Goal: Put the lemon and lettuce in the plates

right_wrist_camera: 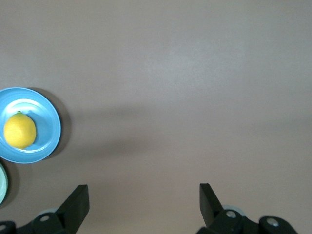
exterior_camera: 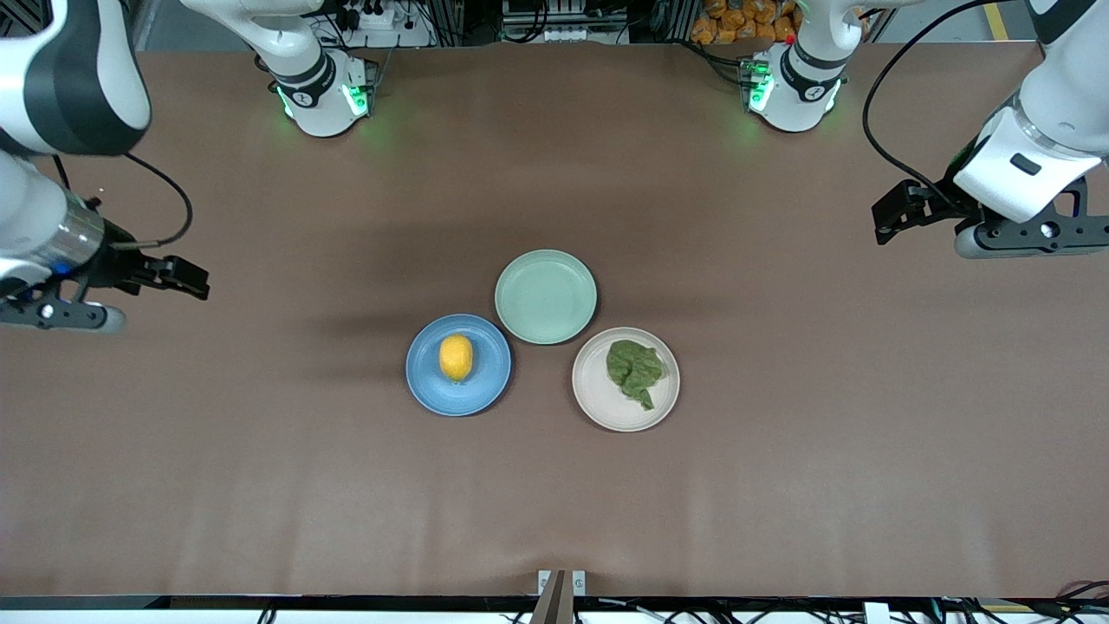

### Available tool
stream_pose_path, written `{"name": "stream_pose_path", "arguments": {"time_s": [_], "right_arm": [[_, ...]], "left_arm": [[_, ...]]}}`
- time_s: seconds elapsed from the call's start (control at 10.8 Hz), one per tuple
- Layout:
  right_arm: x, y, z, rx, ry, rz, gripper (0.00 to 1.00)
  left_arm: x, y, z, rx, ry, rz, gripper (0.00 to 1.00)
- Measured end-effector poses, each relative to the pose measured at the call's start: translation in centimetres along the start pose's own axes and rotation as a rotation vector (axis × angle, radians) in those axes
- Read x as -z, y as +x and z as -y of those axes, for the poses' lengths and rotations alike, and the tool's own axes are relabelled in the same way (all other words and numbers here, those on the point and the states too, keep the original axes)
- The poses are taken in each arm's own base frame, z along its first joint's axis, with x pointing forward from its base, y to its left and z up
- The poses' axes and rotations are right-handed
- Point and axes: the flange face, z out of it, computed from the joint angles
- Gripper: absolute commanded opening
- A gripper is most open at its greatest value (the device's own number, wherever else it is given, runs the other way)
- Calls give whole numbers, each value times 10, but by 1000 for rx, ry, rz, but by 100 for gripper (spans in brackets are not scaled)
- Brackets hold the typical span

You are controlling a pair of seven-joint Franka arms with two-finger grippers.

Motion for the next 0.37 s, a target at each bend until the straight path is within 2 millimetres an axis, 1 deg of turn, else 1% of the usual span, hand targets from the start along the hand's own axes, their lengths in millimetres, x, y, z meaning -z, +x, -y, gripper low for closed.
{"name": "stream_pose_path", "arguments": {"time_s": [0.18,0.37], "right_arm": [[23,-11,-7,-10,1,-29,100],[42,-22,-14,-22,1,-45,100]], "left_arm": [[0,0,-3,-6,-1,1,100],[0,0,-5,-9,-2,0,100]]}}
